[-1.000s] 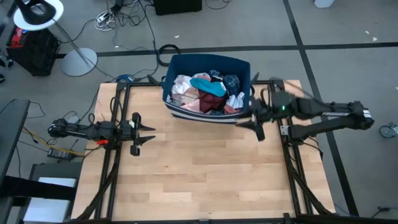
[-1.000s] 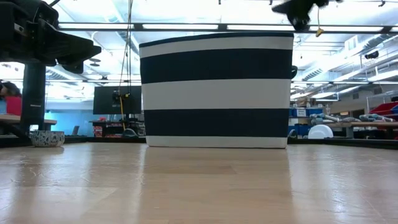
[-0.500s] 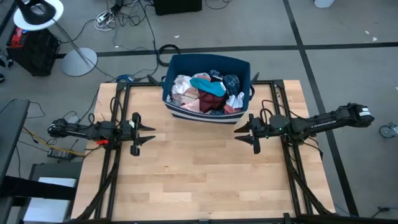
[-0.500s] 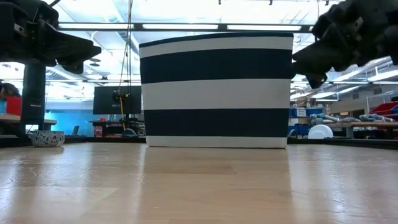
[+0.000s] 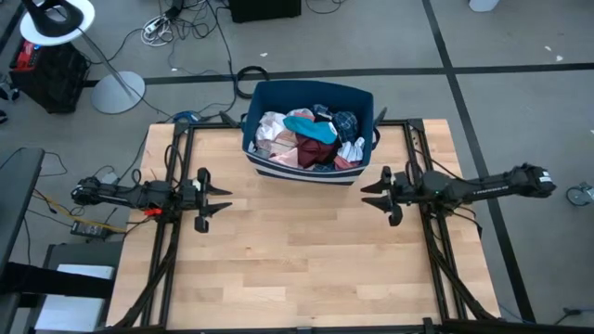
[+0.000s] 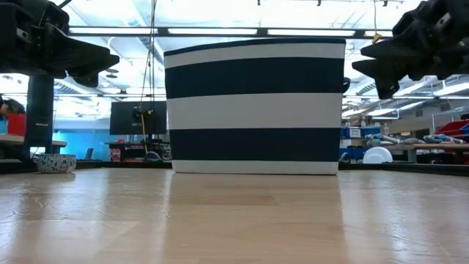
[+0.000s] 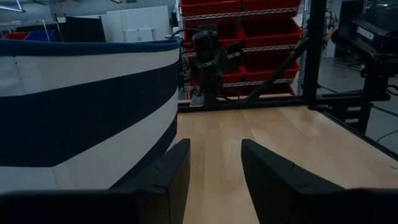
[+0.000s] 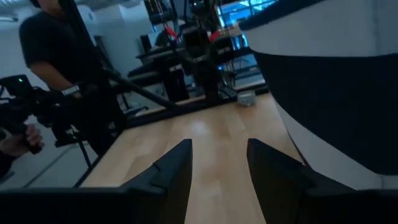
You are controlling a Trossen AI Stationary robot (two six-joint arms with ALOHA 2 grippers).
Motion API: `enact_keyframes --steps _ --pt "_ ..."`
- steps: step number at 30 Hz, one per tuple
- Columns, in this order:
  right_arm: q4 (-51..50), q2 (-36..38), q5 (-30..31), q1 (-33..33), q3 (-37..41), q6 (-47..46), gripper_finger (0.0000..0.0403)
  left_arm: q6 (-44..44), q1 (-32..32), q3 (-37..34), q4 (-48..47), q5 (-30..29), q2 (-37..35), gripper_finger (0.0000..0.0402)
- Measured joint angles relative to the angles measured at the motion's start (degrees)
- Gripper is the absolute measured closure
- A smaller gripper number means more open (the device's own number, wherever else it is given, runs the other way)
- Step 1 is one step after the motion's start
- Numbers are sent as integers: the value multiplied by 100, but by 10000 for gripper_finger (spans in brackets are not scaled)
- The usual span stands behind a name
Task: Sort clothes
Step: Return to Home Position
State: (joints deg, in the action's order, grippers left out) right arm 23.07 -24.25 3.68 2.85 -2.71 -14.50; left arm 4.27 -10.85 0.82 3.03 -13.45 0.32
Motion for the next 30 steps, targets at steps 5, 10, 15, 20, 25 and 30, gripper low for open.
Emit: enact_keyframes --steps 5,10,15,20,25,30 --pt "-247 541 -1 0 213 -100 247 -1 -1 0 2 0 -2 252" --pt "-1160 918 196 0 209 -304 247 -2 0 0 4 0 0 252" --pt "-1929 1244 533 0 209 -340 247 -4 0 0 0 0 0 252" --pt "-2090 1294 604 -2 209 -224 248 -4 -1 0 2 -1 0 252" --pt "-2119 1270 475 0 209 -38 248 -4 -2 0 4 0 0 252" --pt "-2099 1186 381 0 209 151 249 -4 -1 0 4 0 0 252"
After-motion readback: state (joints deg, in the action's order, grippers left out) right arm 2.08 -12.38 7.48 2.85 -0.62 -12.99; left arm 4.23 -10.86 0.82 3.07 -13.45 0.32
